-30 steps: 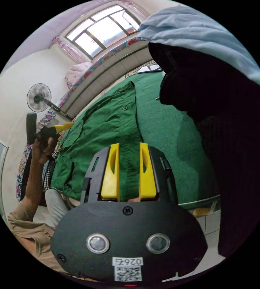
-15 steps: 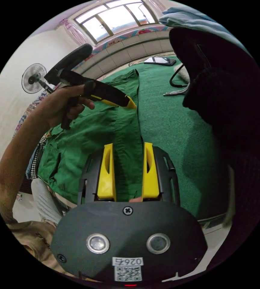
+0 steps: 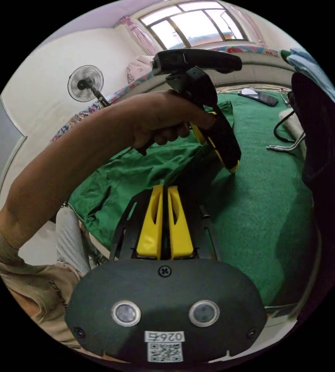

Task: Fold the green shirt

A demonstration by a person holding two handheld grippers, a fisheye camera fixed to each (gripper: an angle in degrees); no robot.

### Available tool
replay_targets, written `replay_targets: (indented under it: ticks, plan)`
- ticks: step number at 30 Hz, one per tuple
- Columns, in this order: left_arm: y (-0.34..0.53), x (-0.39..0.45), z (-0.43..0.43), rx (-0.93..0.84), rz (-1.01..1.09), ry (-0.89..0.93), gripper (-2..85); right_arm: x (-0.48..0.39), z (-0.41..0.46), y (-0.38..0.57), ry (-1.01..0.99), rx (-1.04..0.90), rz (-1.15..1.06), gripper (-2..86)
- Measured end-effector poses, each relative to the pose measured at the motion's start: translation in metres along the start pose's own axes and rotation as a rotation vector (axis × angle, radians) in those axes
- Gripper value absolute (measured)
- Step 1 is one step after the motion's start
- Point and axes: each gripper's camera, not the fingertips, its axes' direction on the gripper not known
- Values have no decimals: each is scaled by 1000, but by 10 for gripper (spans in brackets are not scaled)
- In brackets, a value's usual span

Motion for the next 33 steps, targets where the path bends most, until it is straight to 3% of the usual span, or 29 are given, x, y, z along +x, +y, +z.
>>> replay_targets:
  ticks: [6, 10, 15, 17, 18, 21, 25, 33]
  plan:
    - [14, -36, -28, 30, 3, -15, 63, 2, -11, 8, -87, 63, 41, -14]
    - [37, -80, -54, 116, -22, 144, 20, -3, -5, 7, -61, 13, 47, 0]
    - [75, -141, -95, 238, -67, 394, 7, -14, 3, -1, 103, -48, 96, 184]
    - [95, -167, -120, 291, -73, 481, 5, -14, 20, -4, 24, -146, 82, 176]
    - [101, -172, -127, 304, -70, 498, 5, -14, 34, -6, -56, -230, 83, 103]
    - [133, -200, -166, 364, -60, 553, 4, -36, 41, -9, -127, -261, 36, 13]
    - [194, -249, -233, 473, -25, 623, 3, -99, 25, -20, -32, -188, -93, -11]
    - [387, -378, -351, 710, -30, 663, 3, -271, 60, -55, -240, -62, -335, -15]
